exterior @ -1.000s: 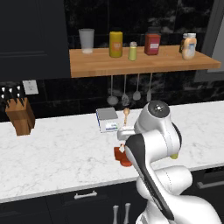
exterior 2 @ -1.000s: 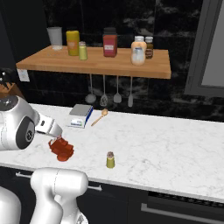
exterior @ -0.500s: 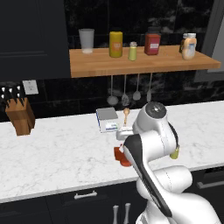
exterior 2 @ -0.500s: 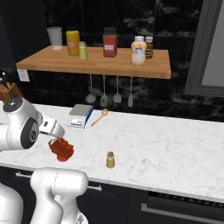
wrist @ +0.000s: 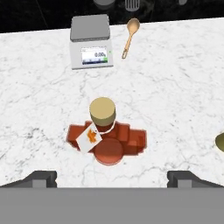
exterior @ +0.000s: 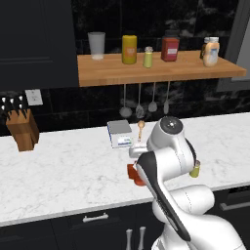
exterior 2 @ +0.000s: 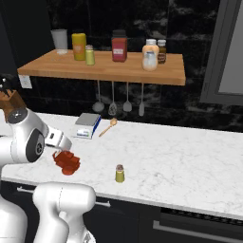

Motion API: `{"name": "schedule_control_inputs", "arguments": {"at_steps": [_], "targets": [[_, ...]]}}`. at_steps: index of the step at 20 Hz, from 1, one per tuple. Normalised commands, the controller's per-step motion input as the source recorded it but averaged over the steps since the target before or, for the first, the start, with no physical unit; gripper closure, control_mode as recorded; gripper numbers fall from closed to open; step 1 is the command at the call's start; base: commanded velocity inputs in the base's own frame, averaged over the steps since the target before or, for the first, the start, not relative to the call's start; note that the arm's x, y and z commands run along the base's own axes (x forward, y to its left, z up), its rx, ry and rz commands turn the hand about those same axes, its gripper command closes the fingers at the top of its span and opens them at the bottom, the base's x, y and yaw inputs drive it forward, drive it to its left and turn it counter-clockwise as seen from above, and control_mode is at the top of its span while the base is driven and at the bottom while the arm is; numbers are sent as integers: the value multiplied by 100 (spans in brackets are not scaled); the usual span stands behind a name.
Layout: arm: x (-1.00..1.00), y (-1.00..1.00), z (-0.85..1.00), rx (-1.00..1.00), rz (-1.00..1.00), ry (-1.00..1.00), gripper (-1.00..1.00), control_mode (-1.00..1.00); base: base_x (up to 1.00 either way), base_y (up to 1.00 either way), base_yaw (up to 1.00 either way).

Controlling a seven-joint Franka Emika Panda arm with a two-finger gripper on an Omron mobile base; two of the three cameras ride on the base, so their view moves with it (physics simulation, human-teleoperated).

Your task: Put the shaker and condiment bottle from the counter next to their counterparts in the cabinet.

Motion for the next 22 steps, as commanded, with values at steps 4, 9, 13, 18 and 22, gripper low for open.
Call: {"name": "schedule_control_inputs", "arguments": {"at_steps": [4,9,13,18,22], "targets": [[5,0,-12,0,0,-1,-100,-100,0,0,0],[9,0,-9,0,0,-2,-100,-100,0,0,0],[14,0,-9,0,0,-1,-100,-100,0,0,0],[11,0,-13,0,0,-1,-100,-100,0,0,0],[9,0,-13,0,0,0,-100,-100,0,0,0]]}}
